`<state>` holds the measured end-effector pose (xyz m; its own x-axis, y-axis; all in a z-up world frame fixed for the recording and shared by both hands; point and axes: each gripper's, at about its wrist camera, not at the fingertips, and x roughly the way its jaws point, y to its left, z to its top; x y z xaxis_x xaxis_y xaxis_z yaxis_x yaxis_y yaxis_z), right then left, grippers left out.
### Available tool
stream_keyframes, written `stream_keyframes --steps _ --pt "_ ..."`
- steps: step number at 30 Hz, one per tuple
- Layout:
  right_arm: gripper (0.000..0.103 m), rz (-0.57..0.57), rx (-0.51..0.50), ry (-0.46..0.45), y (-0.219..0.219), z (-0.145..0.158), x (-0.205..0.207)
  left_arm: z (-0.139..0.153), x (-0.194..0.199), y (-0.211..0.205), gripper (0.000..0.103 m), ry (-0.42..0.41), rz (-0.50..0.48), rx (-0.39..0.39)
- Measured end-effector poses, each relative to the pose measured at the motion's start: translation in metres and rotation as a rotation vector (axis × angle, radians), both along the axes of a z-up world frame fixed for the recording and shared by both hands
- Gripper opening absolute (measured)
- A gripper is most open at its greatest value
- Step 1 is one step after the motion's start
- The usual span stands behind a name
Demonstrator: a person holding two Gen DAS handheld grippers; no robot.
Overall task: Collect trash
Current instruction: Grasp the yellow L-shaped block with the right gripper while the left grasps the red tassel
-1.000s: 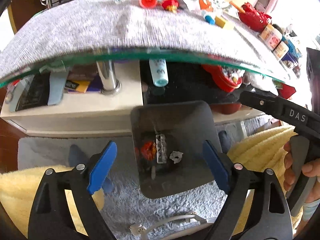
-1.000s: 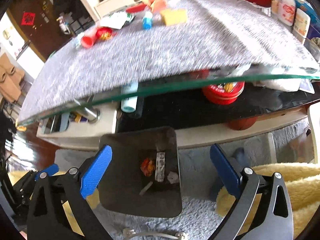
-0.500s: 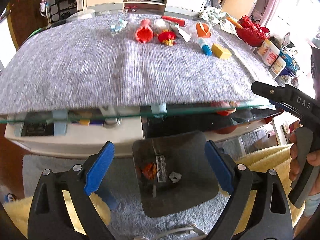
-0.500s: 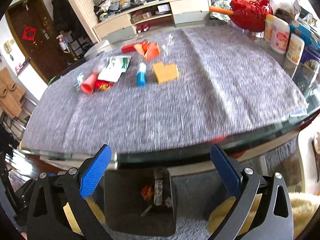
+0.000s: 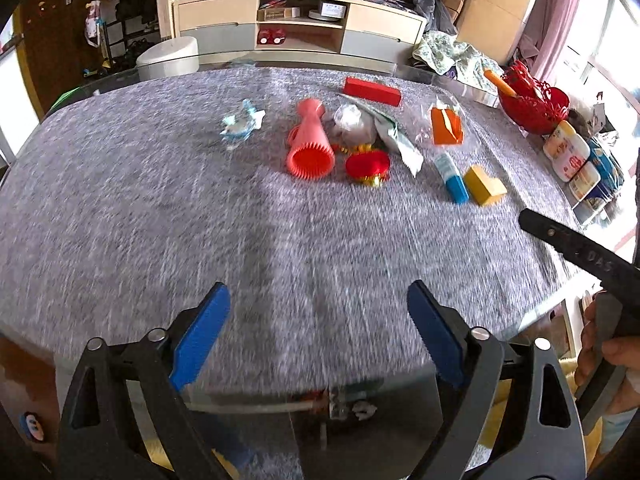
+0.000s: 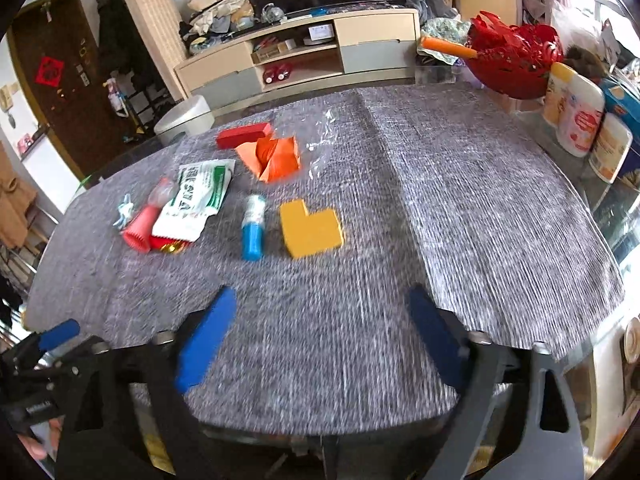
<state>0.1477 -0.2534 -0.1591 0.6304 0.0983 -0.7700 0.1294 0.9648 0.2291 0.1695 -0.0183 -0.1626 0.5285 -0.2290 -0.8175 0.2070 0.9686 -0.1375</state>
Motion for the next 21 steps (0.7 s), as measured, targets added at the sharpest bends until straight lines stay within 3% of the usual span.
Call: stream_keyframes --steps 16,21 --pt "0.057 0.042 -0.061 0.015 0.005 -0.021 0.046 -0.022 0.048 -0.041 0.061 0.053 -0.081 -0.037" --pt "0.043 0.043 -0.069 0.001 0.005 -0.022 0.051 -0.023 0.062 -0.049 0.057 0.042 -0.091 -0.041"
